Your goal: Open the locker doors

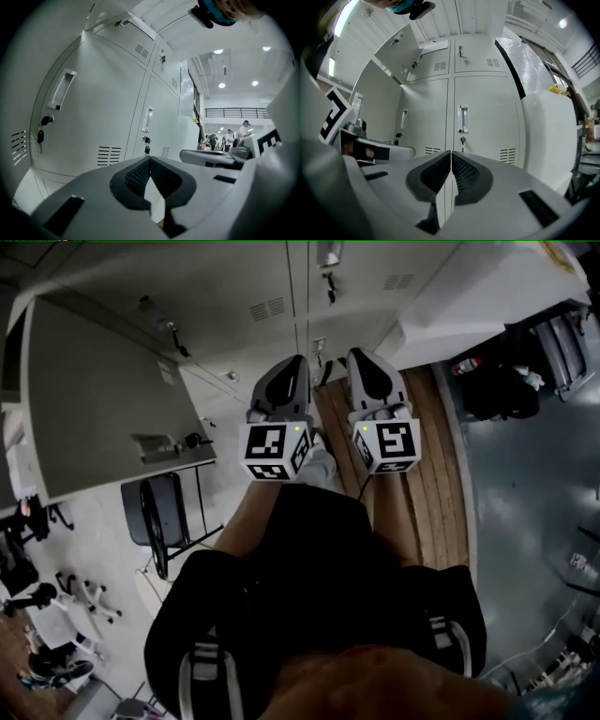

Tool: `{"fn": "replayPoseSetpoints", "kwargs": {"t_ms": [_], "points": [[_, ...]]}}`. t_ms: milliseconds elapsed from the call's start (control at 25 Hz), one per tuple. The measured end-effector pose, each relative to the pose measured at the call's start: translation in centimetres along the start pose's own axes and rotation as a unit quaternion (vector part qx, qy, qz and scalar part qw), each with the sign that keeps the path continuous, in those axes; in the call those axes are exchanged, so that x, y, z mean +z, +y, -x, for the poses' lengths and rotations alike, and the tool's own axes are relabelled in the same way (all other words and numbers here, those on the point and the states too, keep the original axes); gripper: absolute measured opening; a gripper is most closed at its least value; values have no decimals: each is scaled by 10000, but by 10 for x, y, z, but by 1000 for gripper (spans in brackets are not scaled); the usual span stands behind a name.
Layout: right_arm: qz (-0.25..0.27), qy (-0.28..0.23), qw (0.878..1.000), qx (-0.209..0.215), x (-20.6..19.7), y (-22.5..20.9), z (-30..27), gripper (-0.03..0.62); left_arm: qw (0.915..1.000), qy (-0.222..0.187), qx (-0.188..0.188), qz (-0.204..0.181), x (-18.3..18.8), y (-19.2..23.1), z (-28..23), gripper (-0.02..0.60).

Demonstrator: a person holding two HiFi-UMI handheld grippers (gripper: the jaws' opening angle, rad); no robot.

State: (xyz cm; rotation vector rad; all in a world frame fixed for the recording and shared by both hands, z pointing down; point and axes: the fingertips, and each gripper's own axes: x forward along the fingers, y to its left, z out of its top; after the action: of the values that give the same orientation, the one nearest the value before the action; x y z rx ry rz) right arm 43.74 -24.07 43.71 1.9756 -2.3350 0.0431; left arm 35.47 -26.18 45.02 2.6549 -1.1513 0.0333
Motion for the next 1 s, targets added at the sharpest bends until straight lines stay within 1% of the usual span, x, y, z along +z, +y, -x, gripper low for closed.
{"fn": "replayPoseSetpoints", "kwargs": {"t_ms": [160, 320, 520, 680, 800, 1000], "points": [[40, -17, 9998, 218, 4, -9, -25, 20, 9999, -38, 102, -63, 5, 6, -22, 9], [57, 10, 9994, 354, 6, -15, -45, 20, 9998, -29, 185, -19, 6, 12, -38, 9], [209, 69, 9987, 460, 9, -18, -67, 20, 9997, -44, 245, 49, 8, 20, -52, 9], [337, 190, 9971, 655, 9, -15, -84, 20, 9995, -71, 283, 84, 10, 25, -62, 9], [406, 249, 9970, 615, 9, -19, -94, 20, 9994, -109, 314, 98, 14, 28, -67, 9], [569, 222, 9977, 291, 11, -30, -110, 20, 9991, -167, 376, 113, 19, 35, -76, 9]]}}
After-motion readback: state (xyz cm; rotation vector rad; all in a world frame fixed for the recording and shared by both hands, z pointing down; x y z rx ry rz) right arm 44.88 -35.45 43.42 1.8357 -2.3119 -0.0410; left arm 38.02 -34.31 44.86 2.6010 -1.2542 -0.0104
